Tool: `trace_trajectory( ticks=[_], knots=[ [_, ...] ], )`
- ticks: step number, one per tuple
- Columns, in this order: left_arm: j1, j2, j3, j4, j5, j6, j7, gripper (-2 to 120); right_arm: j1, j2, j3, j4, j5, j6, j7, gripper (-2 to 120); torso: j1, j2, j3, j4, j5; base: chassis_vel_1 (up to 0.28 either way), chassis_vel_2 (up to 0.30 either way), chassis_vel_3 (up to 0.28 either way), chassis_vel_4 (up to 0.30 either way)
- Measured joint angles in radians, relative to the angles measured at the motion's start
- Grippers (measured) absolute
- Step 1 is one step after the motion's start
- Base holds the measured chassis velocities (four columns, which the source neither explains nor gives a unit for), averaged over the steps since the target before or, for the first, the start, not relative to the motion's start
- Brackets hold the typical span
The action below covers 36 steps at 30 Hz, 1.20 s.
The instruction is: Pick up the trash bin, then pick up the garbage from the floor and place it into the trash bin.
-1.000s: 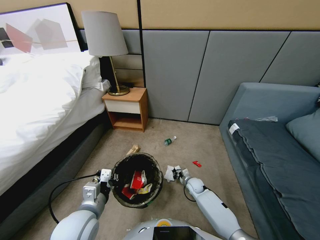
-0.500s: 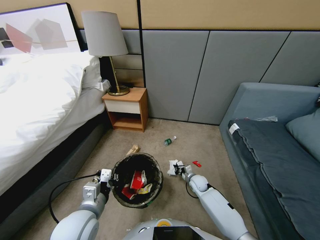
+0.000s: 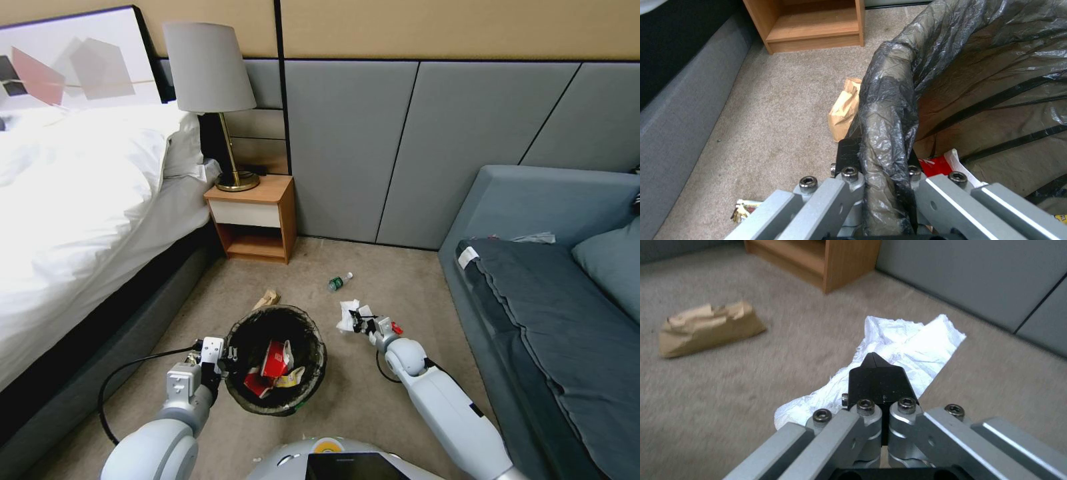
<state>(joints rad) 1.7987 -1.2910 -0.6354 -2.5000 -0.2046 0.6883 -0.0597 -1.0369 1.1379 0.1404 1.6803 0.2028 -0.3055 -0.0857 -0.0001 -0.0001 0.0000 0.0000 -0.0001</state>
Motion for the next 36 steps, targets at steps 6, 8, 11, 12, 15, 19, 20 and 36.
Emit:
trace_trajectory(
  ticks=[6, 8, 11, 12, 15, 19, 20, 36],
  knots=[
    [-0.012, 0.004, 0.003, 0.000, -0.001, 0.000, 0.004, 1, 0.015, -0.038, 0.008, 0.076, 0.025, -0.003, 0.010, 0, 0.000, 0.000, 0.000, 0.0000, 0.0000, 0.000, 0.000, 0.000, 0.000],
    [-0.015, 0.006, 0.004, 0.000, -0.003, 0.000, 0.004, 1, 0.022, -0.058, 0.011, 0.120, 0.049, -0.014, 0.018, 0, 0.000, 0.000, 0.000, -0.0001, 0.0002, 0.000, 0.000, 0.000, 0.000],
    [-0.016, 0.007, 0.004, 0.000, -0.008, 0.000, 0.004, 1, 0.025, -0.069, 0.012, 0.140, 0.064, -0.021, 0.022, 0, 0.000, 0.000, 0.000, 0.0000, 0.0000, 0.000, 0.000, 0.000, 0.000],
    [-0.018, 0.009, 0.006, 0.000, -0.013, 0.001, 0.004, 1, 0.032, -0.085, 0.015, 0.173, 0.086, -0.029, 0.030, 0, 0.000, 0.000, 0.000, -0.0001, 0.0001, 0.000, 0.000, 0.000, 0.000],
    [-0.019, 0.009, 0.009, 0.000, -0.015, 0.001, 0.004, 1, 0.039, -0.096, 0.017, 0.201, 0.108, -0.037, 0.041, 0, 0.000, 0.000, 0.000, -0.0001, 0.0001, 0.000, 0.000, 0.000, 0.000],
    [-0.019, 0.009, 0.015, 0.000, -0.016, 0.002, 0.004, 1, 0.053, -0.113, 0.018, 0.247, 0.151, -0.052, 0.064, 0, 0.000, 0.000, 0.000, -0.0001, 0.0000, 0.000, 0.000, 0.000, 0.000],
    [-0.019, 0.010, 0.018, 0.000, -0.017, 0.002, 0.004, 1, 0.062, -0.123, 0.020, 0.272, 0.172, -0.060, 0.070, 0, 0.000, 0.000, 0.000, 0.0000, 0.0002, 0.000, 0.000, 0.000, 0.000],
    [-0.055, 0.011, 0.035, 0.007, -0.023, 0.003, 0.004, 1, 0.136, -0.170, 0.014, 0.460, 0.300, -0.112, 0.112, 0, 0.000, 0.000, 0.000, -0.0001, 0.0001, 0.000, 0.000, 0.000, 0.000]
  ],
)
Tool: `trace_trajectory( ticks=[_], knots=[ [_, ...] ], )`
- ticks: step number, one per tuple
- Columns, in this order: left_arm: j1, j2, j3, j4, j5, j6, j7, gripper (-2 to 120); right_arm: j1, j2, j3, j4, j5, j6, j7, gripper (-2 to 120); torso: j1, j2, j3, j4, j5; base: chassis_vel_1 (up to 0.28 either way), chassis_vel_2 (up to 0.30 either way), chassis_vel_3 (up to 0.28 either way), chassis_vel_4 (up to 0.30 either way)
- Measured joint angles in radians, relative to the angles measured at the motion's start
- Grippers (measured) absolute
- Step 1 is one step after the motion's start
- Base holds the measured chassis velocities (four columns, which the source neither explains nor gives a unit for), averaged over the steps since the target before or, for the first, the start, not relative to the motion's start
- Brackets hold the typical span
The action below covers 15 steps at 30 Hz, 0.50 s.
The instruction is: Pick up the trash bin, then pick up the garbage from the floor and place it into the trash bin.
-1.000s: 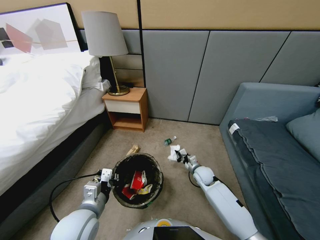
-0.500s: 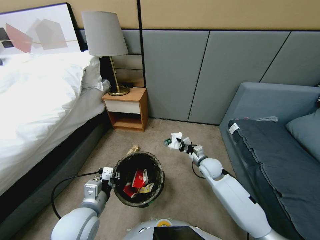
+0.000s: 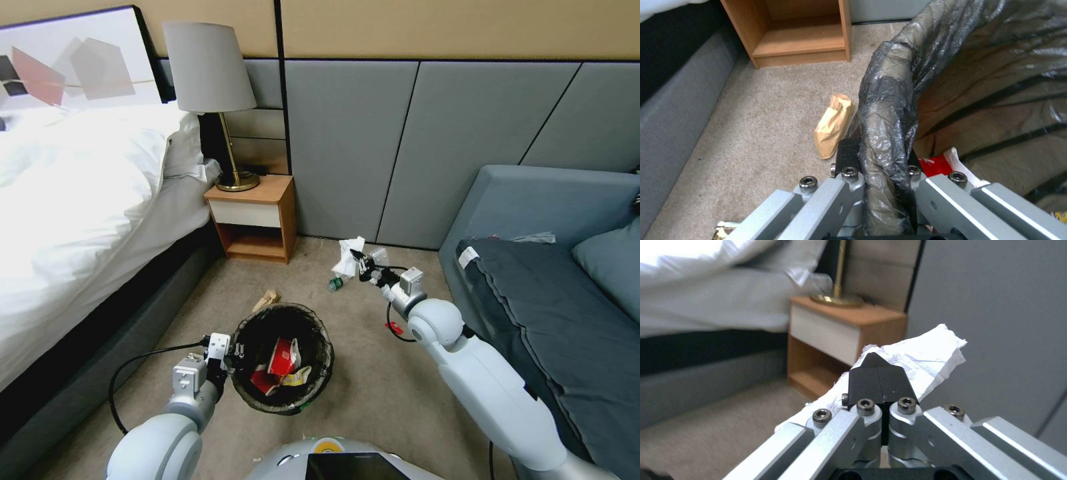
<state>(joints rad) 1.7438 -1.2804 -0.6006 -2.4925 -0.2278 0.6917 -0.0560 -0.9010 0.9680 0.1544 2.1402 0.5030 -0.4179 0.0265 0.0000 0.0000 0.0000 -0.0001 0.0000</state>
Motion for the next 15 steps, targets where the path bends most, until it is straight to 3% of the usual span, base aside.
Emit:
trace_trajectory(
  ticks=[15],
  knots=[
    [-0.011, -0.001, 0.008, 0.027, -0.018, 0.005, -0.005, 1, 0.067, -0.048, -0.007, 0.171, 0.258, -0.046, 0.052, 0, 0.000, 0.000, 0.000, 0.0001, -0.0001, 0.000, 0.000, 0.000, 0.000]
  ],
)
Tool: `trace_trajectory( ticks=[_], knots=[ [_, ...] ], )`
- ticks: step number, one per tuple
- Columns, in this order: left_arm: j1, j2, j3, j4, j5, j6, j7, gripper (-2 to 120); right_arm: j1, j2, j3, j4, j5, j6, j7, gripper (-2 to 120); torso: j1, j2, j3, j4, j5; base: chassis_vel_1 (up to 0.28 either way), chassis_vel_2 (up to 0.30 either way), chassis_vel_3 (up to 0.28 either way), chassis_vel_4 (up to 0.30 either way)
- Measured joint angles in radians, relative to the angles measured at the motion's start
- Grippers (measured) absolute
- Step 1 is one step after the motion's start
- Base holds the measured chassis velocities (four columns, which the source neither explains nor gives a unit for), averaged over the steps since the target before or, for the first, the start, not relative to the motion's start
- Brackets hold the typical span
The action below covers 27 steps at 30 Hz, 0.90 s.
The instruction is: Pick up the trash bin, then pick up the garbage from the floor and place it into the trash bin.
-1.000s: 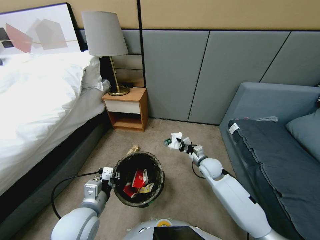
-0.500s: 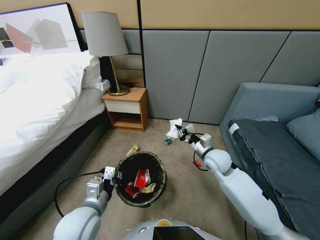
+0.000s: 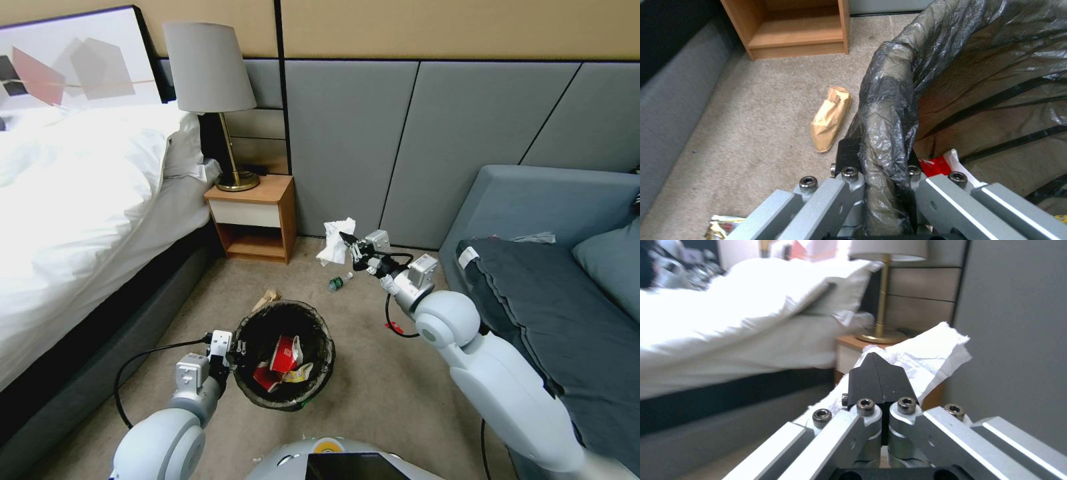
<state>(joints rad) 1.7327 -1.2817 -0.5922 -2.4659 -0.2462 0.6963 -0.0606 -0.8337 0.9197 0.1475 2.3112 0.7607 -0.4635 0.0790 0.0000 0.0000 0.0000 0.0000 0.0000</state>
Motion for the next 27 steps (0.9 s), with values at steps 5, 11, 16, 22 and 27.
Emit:
trace_trajectory(
  ticks=[5, 11, 16, 22, 27],
  knots=[
    [-0.001, -0.002, 0.007, 0.003, -0.005, 0.003, -0.003, 1, 0.005, -0.017, -0.007, 0.041, 0.084, 0.002, 0.001, 0, 0.000, 0.000, 0.000, 0.0000, 0.0000, 0.000, 0.000, 0.000, 0.000],
    [-0.002, -0.002, 0.010, 0.006, -0.005, 0.005, -0.003, 1, 0.005, -0.042, -0.018, 0.082, 0.114, 0.021, -0.033, 0, 0.000, 0.000, 0.000, -0.0001, 0.0001, 0.000, 0.000, 0.000, 0.000],
    [-0.001, -0.002, 0.011, 0.005, -0.005, 0.008, -0.004, 1, 0.017, -0.067, -0.036, 0.125, 0.169, 0.016, -0.041, 0, 0.000, 0.000, 0.000, 0.0000, 0.0000, 0.000, 0.000, 0.000, 0.000],
    [-0.003, -0.004, 0.013, 0.005, -0.002, 0.011, -0.004, 1, 0.006, -0.132, -0.051, 0.191, 0.239, -0.014, -0.050, 0, 0.000, 0.000, 0.000, 0.0000, -0.0001, 0.000, 0.000, 0.000, 0.000],
    [-0.007, -0.004, 0.013, 0.005, -0.001, 0.011, -0.005, 1, -0.043, -0.176, -0.051, 0.194, 0.255, -0.032, -0.059, 0, 0.000, 0.000, 0.000, -0.0001, 0.0000, 0.000, 0.000, 0.000, 0.000]
  ],
)
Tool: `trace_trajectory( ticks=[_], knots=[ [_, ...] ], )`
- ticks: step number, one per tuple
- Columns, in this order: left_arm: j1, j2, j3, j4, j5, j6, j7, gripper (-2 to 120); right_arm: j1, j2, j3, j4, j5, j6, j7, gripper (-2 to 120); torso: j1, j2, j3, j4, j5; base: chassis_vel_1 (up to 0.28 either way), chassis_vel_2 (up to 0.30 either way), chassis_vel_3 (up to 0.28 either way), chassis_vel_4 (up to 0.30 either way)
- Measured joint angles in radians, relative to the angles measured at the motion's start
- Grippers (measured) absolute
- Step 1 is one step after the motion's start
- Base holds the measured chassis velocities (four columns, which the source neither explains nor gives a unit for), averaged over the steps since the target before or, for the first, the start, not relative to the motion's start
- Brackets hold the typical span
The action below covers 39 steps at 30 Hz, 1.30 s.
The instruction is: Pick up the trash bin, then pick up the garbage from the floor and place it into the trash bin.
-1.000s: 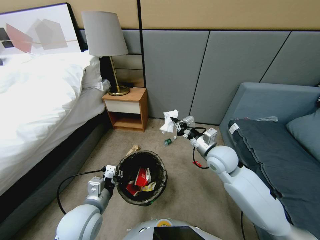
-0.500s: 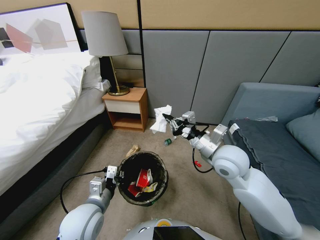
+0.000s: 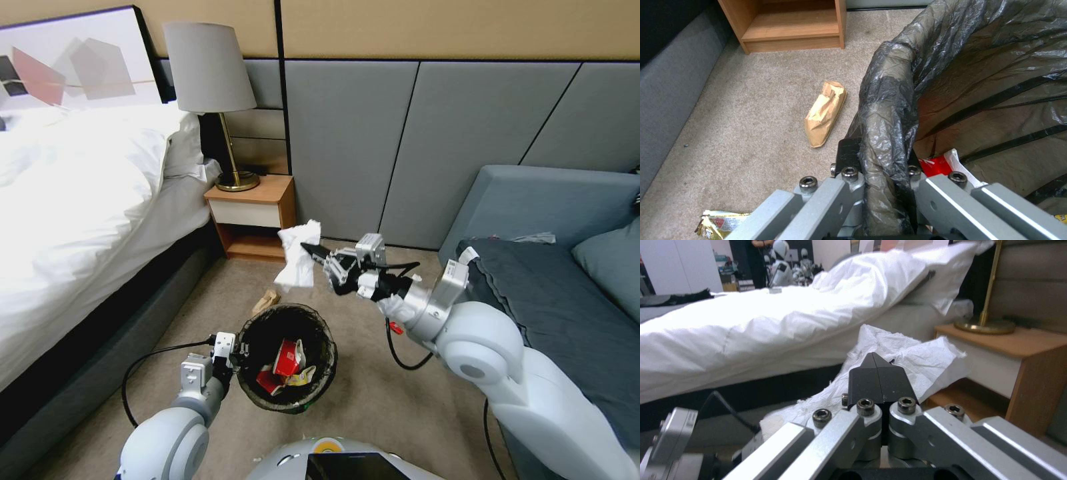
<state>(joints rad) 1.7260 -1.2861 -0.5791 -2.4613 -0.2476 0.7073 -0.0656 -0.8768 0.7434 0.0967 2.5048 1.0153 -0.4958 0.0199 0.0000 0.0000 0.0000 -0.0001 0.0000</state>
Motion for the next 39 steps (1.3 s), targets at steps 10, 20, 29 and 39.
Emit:
trace_trajectory(
  ticks=[10, 20, 29, 39],
  knots=[
    [-0.005, 0.005, -0.003, -0.006, 0.000, 0.000, 0.000, 1, -0.041, -0.012, -0.093, -0.002, -0.047, -0.020, -0.002, 0, 0.000, 0.000, 0.000, 0.0001, 0.0000, 0.000, 0.000, 0.000, 0.000],
    [-0.005, 0.018, -0.013, -0.017, -0.013, 0.001, 0.000, 1, -0.045, 0.013, -0.217, -0.033, -0.146, -0.027, -0.003, 0, 0.000, 0.000, 0.000, 0.0000, -0.0001, 0.000, 0.000, 0.000, 0.000],
    [-0.001, 0.025, -0.019, -0.024, -0.021, 0.002, 0.000, 1, -0.038, 0.047, -0.304, -0.104, -0.214, -0.018, 0.008, 0, 0.000, 0.000, 0.000, 0.0001, -0.0001, 0.000, 0.000, 0.000, 0.000],
    [-0.005, 0.029, -0.020, -0.026, -0.027, 0.003, 0.000, 1, -0.010, 0.084, -0.353, -0.158, -0.246, -0.016, 0.016, 0, 0.000, 0.000, 0.000, 0.0001, -0.0001, 0.000, 0.000, 0.000, 0.000]
  ],
)
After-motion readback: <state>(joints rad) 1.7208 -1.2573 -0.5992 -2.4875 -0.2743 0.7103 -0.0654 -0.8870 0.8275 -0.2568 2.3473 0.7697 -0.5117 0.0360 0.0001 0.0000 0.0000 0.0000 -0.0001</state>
